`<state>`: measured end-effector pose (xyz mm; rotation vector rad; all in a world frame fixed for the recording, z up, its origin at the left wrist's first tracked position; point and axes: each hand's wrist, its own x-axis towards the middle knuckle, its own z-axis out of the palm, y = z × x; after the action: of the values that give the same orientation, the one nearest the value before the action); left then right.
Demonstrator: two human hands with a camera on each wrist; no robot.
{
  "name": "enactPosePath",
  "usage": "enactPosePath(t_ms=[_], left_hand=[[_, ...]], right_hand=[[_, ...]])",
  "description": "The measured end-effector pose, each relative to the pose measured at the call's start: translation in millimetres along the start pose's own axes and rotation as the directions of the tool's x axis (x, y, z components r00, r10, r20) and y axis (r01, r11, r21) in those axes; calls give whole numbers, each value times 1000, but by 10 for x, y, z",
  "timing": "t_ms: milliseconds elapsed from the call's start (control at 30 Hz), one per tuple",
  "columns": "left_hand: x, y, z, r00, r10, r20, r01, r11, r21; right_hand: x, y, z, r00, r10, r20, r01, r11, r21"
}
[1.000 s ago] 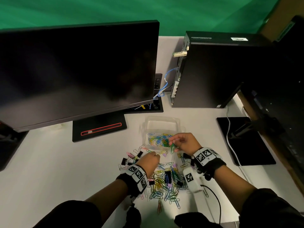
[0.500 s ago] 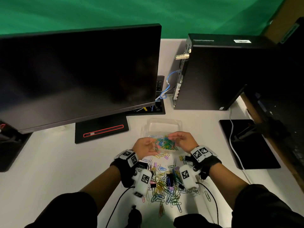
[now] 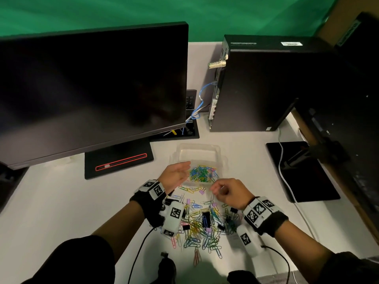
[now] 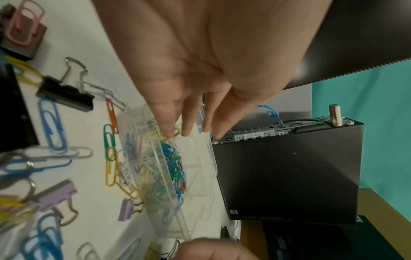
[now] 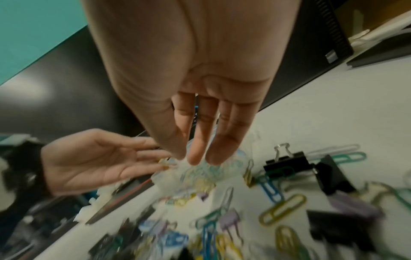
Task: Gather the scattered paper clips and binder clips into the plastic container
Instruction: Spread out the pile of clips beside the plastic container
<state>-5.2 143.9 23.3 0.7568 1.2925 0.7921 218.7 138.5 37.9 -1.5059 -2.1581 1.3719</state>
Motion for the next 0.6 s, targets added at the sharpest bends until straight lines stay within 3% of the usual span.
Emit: enactPosePath(t_ms=[100, 200, 267, 400, 467, 600], left_hand=[[-110, -23, -21, 992, 123, 28, -126, 956, 263], [-228, -54, 1, 984, 164, 74, -179, 916, 359], [-334, -107, 38, 976, 158, 147, -204, 898, 391], [-529, -284, 58, 957, 79, 278, -268, 603, 751], [-597, -367, 80, 945, 28, 325, -290, 529, 798], [-637, -495, 126, 956, 14, 293, -270, 433, 860]], right_hand=[[-109, 37, 155, 989, 14, 145, 5, 991, -134], [-196, 55, 298, 966, -14, 260, 92, 952, -293], [-253, 67, 384, 964, 2, 266, 93, 934, -345], [-290, 91, 514, 978, -8, 209, 92, 916, -392], [-277, 84, 522, 984, -7, 178, 79, 914, -398], [-262, 79, 540, 989, 1, 148, 56, 923, -382]])
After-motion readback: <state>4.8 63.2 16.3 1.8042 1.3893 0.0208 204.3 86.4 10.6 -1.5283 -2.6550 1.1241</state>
